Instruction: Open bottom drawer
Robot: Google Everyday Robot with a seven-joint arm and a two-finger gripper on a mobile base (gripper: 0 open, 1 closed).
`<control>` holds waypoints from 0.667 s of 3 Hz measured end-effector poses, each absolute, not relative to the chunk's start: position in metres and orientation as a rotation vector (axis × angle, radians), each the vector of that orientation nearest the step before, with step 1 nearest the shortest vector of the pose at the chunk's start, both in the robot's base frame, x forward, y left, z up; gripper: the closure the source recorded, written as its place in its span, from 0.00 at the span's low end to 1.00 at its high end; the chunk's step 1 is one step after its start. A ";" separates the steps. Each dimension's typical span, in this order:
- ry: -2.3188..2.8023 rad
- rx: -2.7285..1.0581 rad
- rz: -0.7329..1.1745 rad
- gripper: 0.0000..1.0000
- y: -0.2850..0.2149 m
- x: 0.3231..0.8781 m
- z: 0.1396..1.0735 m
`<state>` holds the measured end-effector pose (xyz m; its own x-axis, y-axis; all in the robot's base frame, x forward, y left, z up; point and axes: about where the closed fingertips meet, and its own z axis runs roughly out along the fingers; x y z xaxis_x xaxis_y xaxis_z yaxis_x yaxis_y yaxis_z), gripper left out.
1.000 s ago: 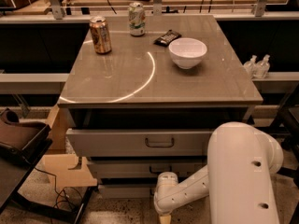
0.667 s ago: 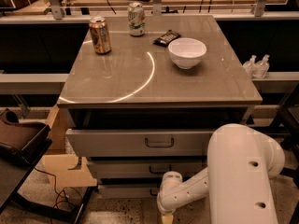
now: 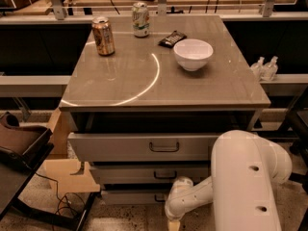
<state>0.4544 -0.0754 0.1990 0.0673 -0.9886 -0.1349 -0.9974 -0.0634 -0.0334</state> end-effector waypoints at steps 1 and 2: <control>2.076 -2.240 0.167 0.00 -0.063 0.449 0.172; 2.072 -2.252 0.170 0.00 -0.058 0.451 0.167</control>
Offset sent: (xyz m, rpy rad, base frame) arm -0.0001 0.0045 -0.0171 -0.0003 0.0315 -0.0048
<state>0.4508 -0.0584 0.1673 0.0809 -0.9878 -0.1334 -0.9963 -0.0841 0.0186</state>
